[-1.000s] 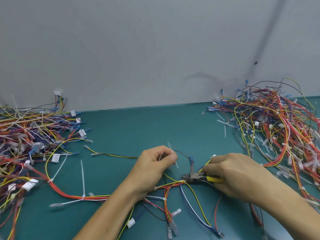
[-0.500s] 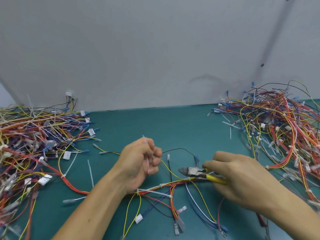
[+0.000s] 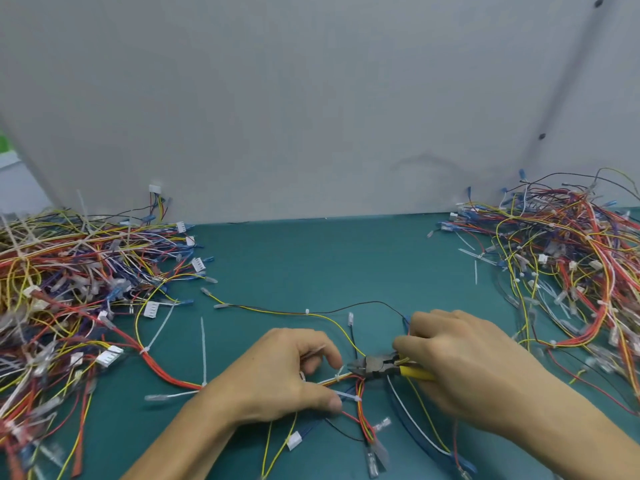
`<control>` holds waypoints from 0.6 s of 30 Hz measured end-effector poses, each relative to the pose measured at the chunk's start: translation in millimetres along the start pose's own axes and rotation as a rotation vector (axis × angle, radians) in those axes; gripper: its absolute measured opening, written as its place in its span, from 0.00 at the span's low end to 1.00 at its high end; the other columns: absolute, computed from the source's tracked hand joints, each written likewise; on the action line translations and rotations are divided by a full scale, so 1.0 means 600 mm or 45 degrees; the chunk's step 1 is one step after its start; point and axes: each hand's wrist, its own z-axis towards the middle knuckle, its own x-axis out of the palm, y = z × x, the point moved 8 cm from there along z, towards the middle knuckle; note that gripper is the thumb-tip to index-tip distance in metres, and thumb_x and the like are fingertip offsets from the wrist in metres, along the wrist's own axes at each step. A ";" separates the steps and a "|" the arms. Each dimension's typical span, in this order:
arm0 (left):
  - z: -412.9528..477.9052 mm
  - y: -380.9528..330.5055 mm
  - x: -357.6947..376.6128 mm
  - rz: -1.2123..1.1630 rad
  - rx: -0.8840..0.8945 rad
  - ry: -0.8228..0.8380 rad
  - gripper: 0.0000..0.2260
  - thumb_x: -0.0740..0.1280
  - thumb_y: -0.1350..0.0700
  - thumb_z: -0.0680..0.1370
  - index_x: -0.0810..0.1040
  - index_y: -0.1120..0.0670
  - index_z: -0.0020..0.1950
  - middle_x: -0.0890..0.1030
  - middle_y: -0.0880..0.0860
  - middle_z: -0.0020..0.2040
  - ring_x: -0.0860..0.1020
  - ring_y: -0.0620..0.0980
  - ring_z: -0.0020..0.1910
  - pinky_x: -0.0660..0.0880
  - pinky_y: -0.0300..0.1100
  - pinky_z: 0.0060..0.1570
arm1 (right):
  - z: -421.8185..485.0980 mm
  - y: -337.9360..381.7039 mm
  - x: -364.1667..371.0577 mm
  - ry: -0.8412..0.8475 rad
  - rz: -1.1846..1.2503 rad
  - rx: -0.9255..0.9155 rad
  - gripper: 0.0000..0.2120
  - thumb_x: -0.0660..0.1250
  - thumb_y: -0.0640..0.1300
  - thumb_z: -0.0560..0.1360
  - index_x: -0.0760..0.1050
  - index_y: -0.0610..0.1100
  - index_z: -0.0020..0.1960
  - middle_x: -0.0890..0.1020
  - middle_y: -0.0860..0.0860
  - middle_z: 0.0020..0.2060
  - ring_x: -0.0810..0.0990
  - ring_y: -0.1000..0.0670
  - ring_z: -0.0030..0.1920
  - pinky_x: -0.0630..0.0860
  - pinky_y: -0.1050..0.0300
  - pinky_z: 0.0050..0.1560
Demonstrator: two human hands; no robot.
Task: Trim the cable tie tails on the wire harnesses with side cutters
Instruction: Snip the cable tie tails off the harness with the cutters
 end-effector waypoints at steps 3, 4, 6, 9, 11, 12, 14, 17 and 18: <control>-0.001 -0.001 -0.009 -0.108 0.048 -0.090 0.06 0.76 0.53 0.68 0.81 0.47 0.41 0.77 0.41 0.33 0.67 0.41 0.29 0.63 0.32 0.31 | 0.013 -0.001 0.009 0.067 -0.034 0.000 0.06 0.55 0.49 0.76 0.68 0.49 0.50 0.70 0.54 0.47 0.72 0.46 0.50 0.67 0.54 0.45; 0.000 0.000 -0.011 -0.141 0.046 -0.130 0.03 0.74 0.55 0.70 0.81 0.49 0.40 0.77 0.41 0.32 0.68 0.40 0.28 0.64 0.32 0.31 | 0.015 0.001 0.010 0.090 -0.035 -0.005 0.06 0.55 0.48 0.76 0.68 0.49 0.50 0.70 0.53 0.47 0.72 0.46 0.50 0.67 0.54 0.44; 0.001 0.002 -0.012 -0.154 0.049 -0.177 0.04 0.72 0.56 0.73 0.80 0.50 0.38 0.77 0.41 0.30 0.68 0.40 0.28 0.64 0.32 0.31 | 0.019 0.005 0.017 0.117 -0.010 -0.014 0.07 0.55 0.47 0.74 0.69 0.49 0.50 0.70 0.54 0.47 0.72 0.46 0.49 0.67 0.54 0.43; 0.005 0.000 -0.005 -0.166 0.067 -0.143 0.01 0.71 0.53 0.70 0.79 0.48 0.38 0.79 0.44 0.33 0.64 0.41 0.27 0.62 0.34 0.29 | 0.021 0.007 0.024 0.166 -0.005 -0.008 0.07 0.56 0.46 0.73 0.69 0.49 0.50 0.70 0.54 0.47 0.73 0.46 0.48 0.66 0.54 0.40; 0.007 0.002 -0.003 -0.156 0.074 -0.158 0.02 0.71 0.54 0.71 0.80 0.49 0.38 0.78 0.43 0.31 0.66 0.41 0.26 0.62 0.31 0.30 | 0.021 0.004 0.028 0.180 0.005 -0.002 0.06 0.56 0.46 0.73 0.69 0.49 0.49 0.70 0.54 0.46 0.73 0.46 0.48 0.67 0.54 0.40; 0.008 0.004 -0.003 -0.149 0.069 -0.172 0.03 0.71 0.56 0.72 0.81 0.51 0.38 0.77 0.42 0.29 0.67 0.40 0.27 0.62 0.30 0.30 | 0.021 0.002 0.029 0.187 0.013 0.000 0.06 0.56 0.47 0.73 0.68 0.50 0.49 0.70 0.54 0.46 0.73 0.46 0.48 0.69 0.54 0.40; 0.011 0.008 -0.003 -0.181 0.038 -0.184 0.05 0.70 0.57 0.74 0.81 0.52 0.38 0.75 0.42 0.28 0.68 0.38 0.28 0.64 0.31 0.32 | 0.022 0.000 0.030 0.184 0.045 -0.006 0.06 0.56 0.47 0.73 0.68 0.50 0.48 0.69 0.54 0.46 0.73 0.45 0.48 0.72 0.53 0.42; 0.015 0.014 -0.003 -0.272 0.002 -0.168 0.07 0.68 0.52 0.72 0.81 0.54 0.39 0.76 0.44 0.30 0.70 0.41 0.31 0.66 0.36 0.35 | 0.025 0.001 0.030 0.177 0.096 -0.021 0.04 0.56 0.47 0.72 0.66 0.50 0.47 0.68 0.54 0.45 0.74 0.45 0.47 0.73 0.53 0.43; 0.016 0.015 -0.003 -0.288 -0.002 -0.165 0.08 0.67 0.51 0.71 0.81 0.54 0.39 0.76 0.44 0.31 0.70 0.42 0.31 0.66 0.37 0.35 | 0.026 0.002 0.030 0.175 0.101 -0.029 0.04 0.56 0.48 0.72 0.66 0.50 0.47 0.68 0.54 0.44 0.74 0.46 0.47 0.73 0.53 0.42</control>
